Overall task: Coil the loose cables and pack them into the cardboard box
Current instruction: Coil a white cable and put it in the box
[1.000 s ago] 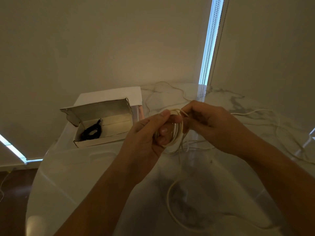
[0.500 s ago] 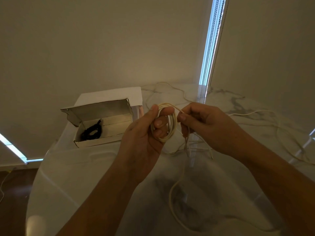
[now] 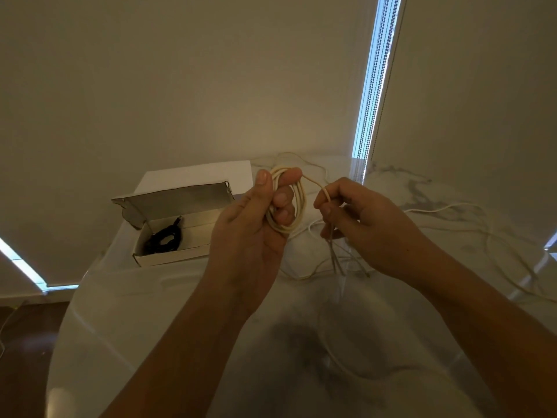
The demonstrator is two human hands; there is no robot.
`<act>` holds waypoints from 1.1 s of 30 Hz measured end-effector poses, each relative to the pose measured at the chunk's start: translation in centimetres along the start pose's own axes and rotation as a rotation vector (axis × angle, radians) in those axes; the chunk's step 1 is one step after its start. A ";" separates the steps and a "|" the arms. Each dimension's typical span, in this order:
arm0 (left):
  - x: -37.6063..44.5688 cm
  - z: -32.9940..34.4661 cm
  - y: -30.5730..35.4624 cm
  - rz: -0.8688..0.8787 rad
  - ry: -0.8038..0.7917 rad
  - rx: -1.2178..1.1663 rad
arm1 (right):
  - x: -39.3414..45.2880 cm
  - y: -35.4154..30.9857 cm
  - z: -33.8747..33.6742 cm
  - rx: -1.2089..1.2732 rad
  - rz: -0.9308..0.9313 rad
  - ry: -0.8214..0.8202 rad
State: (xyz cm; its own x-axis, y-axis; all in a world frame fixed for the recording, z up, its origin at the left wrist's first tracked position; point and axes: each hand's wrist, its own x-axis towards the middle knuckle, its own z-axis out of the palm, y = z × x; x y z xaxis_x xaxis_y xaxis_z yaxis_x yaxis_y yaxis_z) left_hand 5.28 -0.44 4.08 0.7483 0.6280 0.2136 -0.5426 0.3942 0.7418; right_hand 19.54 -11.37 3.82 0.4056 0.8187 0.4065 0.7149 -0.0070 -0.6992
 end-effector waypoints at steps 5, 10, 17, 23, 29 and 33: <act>2.0 0.6 1.1 -0.031 -0.012 -0.083 | 1.5 -0.1 0.2 0.046 -0.012 0.061; 4.7 1.3 1.4 -0.024 0.048 -0.172 | 3.2 -1.0 0.4 0.119 0.095 0.127; 6.6 0.0 -0.1 -0.015 0.118 -0.218 | 4.7 -1.2 0.4 0.439 0.428 -0.011; 6.9 -0.7 -0.6 0.029 0.206 -0.163 | 4.4 -1.2 0.7 0.171 0.443 -0.091; 6.6 -0.4 -0.6 0.098 0.235 -0.010 | 3.8 -3.3 -0.5 -0.293 0.219 -0.230; 6.1 0.0 -0.9 0.159 0.246 0.167 | 3.3 -4.7 -0.3 -0.332 0.255 -0.389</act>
State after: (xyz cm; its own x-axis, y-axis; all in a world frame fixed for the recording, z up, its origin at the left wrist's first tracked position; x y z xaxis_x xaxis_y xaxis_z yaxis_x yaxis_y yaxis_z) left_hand 10.34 3.00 4.68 0.5337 0.8241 0.1900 -0.5599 0.1758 0.8097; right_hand 17.68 -8.82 8.59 0.3943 0.9181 -0.0412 0.7877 -0.3607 -0.4994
